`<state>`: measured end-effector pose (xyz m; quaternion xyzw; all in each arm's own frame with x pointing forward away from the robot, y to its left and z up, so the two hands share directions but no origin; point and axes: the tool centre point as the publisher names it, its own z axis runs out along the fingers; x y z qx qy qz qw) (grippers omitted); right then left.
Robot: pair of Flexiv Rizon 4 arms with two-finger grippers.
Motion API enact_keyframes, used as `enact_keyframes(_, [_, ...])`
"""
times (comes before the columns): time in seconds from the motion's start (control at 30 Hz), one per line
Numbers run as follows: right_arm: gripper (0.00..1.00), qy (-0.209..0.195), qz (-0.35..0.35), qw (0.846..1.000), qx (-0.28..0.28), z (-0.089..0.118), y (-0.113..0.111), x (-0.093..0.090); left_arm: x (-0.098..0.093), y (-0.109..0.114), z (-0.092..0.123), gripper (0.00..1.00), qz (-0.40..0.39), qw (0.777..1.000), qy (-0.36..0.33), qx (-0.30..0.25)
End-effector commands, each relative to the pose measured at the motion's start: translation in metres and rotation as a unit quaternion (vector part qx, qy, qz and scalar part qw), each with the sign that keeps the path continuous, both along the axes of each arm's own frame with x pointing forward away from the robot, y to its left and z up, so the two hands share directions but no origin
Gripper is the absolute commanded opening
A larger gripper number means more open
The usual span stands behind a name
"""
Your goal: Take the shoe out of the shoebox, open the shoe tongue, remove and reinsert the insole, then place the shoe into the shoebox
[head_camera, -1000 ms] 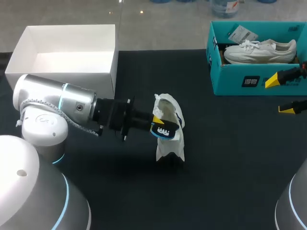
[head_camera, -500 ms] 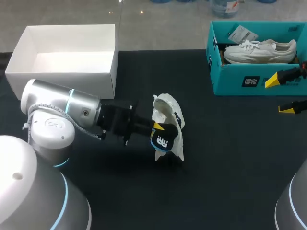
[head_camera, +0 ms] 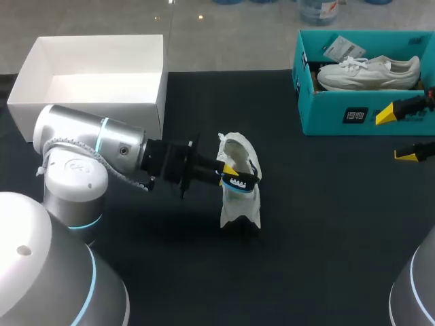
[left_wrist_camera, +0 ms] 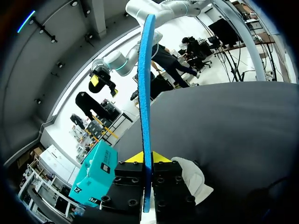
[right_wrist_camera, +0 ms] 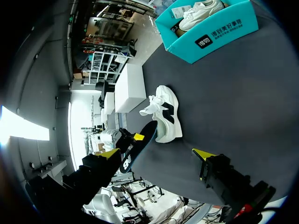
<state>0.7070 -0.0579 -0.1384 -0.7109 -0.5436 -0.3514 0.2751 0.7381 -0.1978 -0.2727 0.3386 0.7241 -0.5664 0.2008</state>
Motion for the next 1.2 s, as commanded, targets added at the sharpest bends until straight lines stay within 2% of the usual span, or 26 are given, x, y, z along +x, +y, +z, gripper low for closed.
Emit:
enact_keyframes(0.03, [1.0,0.0,-0.001,1.0,-0.001,0.0,0.0,-0.002,-0.01,0.002,0.008,0.0,-0.004,1.0,-0.004,-0.011])
enact_keyframes(0.33, [1.0,0.0,-0.001,1.0,-0.001,0.0,0.0,-0.002,-0.017,-0.034,0.0,0.0,-0.034,0.999,-0.015,-0.028])
enact_keyframes(0.53, [1.0,0.0,-0.001,1.0,-0.001,0.0,0.0,-0.002,-0.01,-0.046,-0.012,0.0,-0.033,0.999,-0.016,-0.022])
enact_keyframes(0.7, [1.0,0.0,-0.001,1.0,-0.001,0.0,0.0,-0.002,0.002,-0.044,-0.026,0.0,-0.012,1.0,-0.008,-0.011])
enact_keyframes(0.83, [1.0,0.0,-0.001,1.0,-0.001,0.0,0.0,-0.002,0.002,-0.038,-0.029,0.0,-0.006,1.0,-0.008,-0.005])
enact_keyframes(0.97, [1.0,0.0,-0.001,1.0,-0.001,0.0,0.0,-0.002,-0.004,-0.03,-0.017,0.0,-0.005,1.0,-0.011,-0.018])
enact_keyframes(1.1, [1.0,0.0,-0.001,1.0,-0.001,0.0,0.0,-0.002,-0.012,-0.017,0.004,0.0,-0.001,0.999,-0.009,-0.04])
enact_keyframes(1.2, [1.0,0.0,-0.001,1.0,-0.001,0.0,0.0,-0.002,-0.014,-0.011,0.01,0.0,0.002,0.999,0.005,-0.045])
